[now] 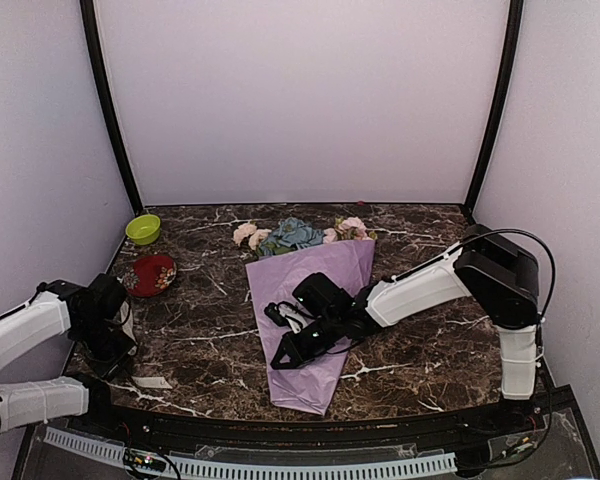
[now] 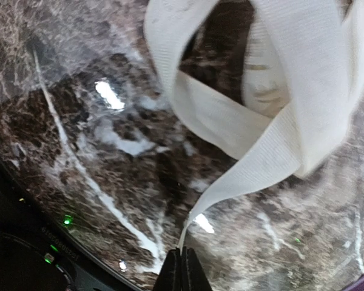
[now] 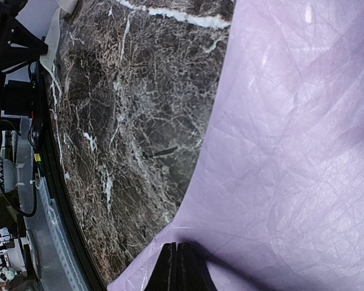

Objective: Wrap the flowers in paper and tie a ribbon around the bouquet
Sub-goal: Pick up the ribbon from the corner of the board, then pick up the folded bouquet from the center of the board.

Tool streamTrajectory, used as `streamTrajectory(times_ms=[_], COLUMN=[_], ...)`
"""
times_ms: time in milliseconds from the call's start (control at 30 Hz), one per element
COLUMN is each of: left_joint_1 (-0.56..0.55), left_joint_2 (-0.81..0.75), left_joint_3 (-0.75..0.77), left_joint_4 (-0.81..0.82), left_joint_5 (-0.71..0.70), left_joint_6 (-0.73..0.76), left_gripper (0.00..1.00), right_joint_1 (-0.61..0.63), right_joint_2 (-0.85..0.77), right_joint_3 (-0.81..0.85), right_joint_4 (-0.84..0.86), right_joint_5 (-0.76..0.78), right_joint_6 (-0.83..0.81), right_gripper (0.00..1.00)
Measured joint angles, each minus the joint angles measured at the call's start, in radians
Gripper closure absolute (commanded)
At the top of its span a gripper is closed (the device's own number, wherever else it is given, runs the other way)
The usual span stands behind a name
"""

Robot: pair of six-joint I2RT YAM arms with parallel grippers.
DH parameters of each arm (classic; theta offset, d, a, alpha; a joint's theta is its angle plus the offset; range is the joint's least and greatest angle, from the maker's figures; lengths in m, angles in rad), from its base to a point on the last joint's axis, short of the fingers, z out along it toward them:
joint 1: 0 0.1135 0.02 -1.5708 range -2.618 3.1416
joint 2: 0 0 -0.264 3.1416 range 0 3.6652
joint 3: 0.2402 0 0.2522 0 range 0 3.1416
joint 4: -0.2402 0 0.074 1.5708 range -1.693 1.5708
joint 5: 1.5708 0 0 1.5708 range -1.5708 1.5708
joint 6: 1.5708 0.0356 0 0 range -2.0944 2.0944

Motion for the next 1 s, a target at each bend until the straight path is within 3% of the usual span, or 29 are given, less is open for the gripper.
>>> streamTrajectory(times_ms=[167, 267, 367, 467, 533, 600, 767, 867, 1000], left_joint_1=[0.0, 0.0, 0.0, -0.023, -0.105, -0.278, -0.61, -0.652, -0.65], left_joint_2=[-0.111, -0.082, 0.064, 0.291, 0.428, 0.491, 0.406, 0.41, 0.403], left_joint_3=[0.011, 0.175, 0.557, 1.06, 1.376, 1.541, 1.372, 1.336, 1.301], left_joint_4=[0.002, -0.021, -0.014, 0.024, 0.102, 0.325, 0.678, 0.702, 0.624], left_joint_5=[0.015, -0.046, -0.173, -0.341, -0.505, -0.665, -0.814, -0.815, -0.71], left_joint_6=[-0.002, 0.066, 0.234, 0.463, 0.642, 0.898, 1.363, 1.429, 1.373], left_gripper=[1.0, 1.0, 1.0, 1.0, 1.0, 1.0, 1.0, 1.0, 1.0], right_joint_1=[0.0, 0.0, 0.0, 0.0, 0.0, 0.0, 0.001, 0.001, 0.001], right_joint_2=[0.0, 0.0, 0.0, 0.0, 0.0, 0.001, 0.007, 0.008, 0.008], right_joint_3=[0.0, 0.0, 0.0, 0.0, 0.0, 0.002, 0.013, 0.014, 0.017], right_joint_4=[0.0, -0.001, -0.001, -0.002, -0.002, -0.003, -0.013, -0.015, -0.02], right_joint_5=[0.001, 0.001, 0.001, 0.002, 0.003, 0.003, 0.001, 0.0, 0.0], right_joint_6=[0.0, 0.0, 0.003, 0.004, 0.005, 0.009, 0.024, 0.027, 0.031], right_gripper=[1.0, 1.0, 1.0, 1.0, 1.0, 1.0, 1.0, 1.0, 1.0])
